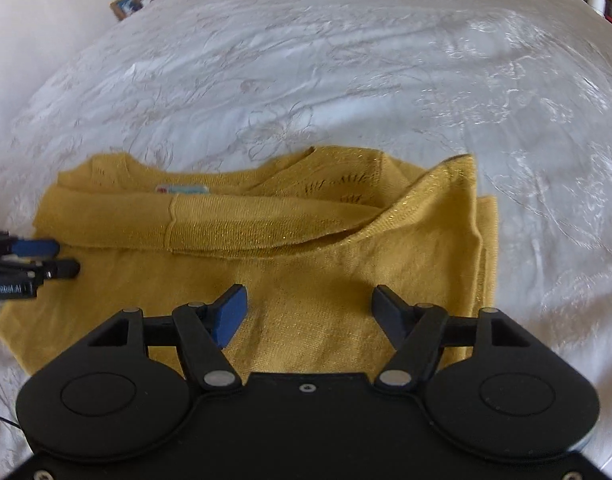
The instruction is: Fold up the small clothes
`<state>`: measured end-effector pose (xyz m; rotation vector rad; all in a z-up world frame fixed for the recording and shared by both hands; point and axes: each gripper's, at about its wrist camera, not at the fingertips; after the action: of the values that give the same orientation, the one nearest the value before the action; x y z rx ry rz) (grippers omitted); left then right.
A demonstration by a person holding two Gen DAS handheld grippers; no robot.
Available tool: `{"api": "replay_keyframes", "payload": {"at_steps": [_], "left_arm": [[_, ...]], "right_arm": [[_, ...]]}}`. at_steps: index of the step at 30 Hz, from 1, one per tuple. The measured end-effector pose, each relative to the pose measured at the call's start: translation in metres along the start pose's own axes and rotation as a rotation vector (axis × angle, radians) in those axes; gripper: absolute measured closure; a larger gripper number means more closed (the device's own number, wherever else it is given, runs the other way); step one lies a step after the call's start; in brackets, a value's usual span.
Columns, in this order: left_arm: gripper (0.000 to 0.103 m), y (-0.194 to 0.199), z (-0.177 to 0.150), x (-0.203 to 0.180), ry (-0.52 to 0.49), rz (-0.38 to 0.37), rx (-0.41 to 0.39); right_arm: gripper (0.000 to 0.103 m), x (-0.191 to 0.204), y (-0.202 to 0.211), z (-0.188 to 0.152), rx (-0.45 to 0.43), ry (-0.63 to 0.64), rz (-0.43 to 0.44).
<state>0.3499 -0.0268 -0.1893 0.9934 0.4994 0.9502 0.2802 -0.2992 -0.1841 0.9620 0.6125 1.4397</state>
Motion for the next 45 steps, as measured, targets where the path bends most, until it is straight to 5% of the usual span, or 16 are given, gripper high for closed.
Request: {"api": "replay_keyframes", "payload": {"at_steps": [6, 15, 18, 28, 33, 38, 45], "left_arm": [[0.054, -0.018, 0.041, 0.023, 0.021, 0.036, -0.023], [0.053, -0.011, 0.083, 0.06, 0.138, 0.061, -0.089], [0.042, -0.002, 0.073, 0.064, 0.176, 0.018, -0.074], [0.037, 0.013, -0.038, 0.04, 0.12, 0.033, 0.117], [0.026, 0.025, -0.075, 0.055, 0.224, 0.028, 0.163], [0.027, 0.034, -0.069, 0.056, 0.209, 0.045, 0.2], [0.027, 0.05, -0.048, 0.02, 0.204, 0.005, 0.122]], "right_arm": [[0.031, -0.002, -0.019, 0.031, -0.027, 0.031, -0.017], [0.03, -0.039, -0.006, 0.072, -0.122, -0.131, -0.031], [0.027, -0.053, 0.007, 0.065, -0.127, -0.208, -0.003], [0.026, -0.067, 0.02, -0.024, 0.053, -0.264, -0.07], [0.02, -0.08, 0.037, -0.059, 0.079, -0.313, -0.099], [0.019, -0.081, 0.055, -0.059, 0.08, -0.357, -0.146], [0.018, -0.026, 0.075, -0.052, -0.008, -0.239, -0.087]]}}
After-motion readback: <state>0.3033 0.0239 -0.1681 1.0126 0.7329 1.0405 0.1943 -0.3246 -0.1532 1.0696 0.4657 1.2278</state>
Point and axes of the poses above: each gripper's, at about its wrist camera, not at the fingertips, and y roughly against the way its jaws point, x to its left, z to its top, and after that the axes turned 5 degrees about -y, right-handed
